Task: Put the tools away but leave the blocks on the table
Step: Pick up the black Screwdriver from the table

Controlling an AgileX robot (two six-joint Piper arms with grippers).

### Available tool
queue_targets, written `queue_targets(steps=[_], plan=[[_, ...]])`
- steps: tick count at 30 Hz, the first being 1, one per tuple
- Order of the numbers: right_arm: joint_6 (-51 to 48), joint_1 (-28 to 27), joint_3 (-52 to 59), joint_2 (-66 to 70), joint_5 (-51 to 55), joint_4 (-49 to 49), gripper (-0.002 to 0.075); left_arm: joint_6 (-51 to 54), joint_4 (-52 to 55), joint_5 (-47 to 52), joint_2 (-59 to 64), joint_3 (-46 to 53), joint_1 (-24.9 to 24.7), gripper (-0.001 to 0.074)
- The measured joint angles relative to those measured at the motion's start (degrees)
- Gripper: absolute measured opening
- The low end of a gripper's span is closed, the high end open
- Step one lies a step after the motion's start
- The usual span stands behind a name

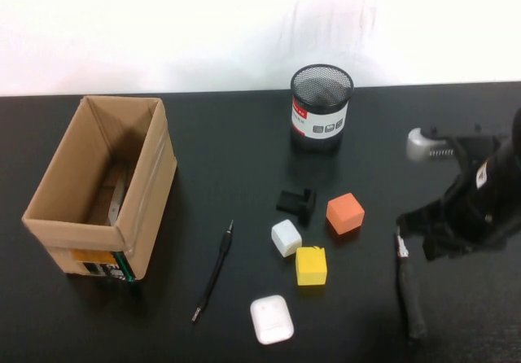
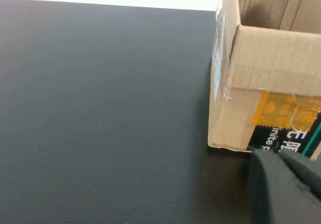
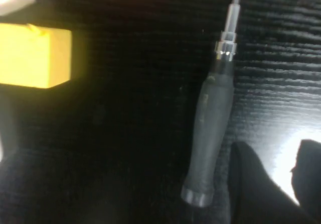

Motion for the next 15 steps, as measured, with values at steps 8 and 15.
queue_targets(steps=[8, 15], plan=[[0.9, 4.1, 0.9, 1.3, -6.4, -0.1, 0.0361, 0.0, 0.0, 0.0, 0.0, 0.0, 0.0, -0.0004], [4.2, 3.8, 0.9, 7.9, -5.8, -2.4, 0.036, 0.0, 0.0, 0.0, 0.0, 0.0, 0.0, -0.0004]])
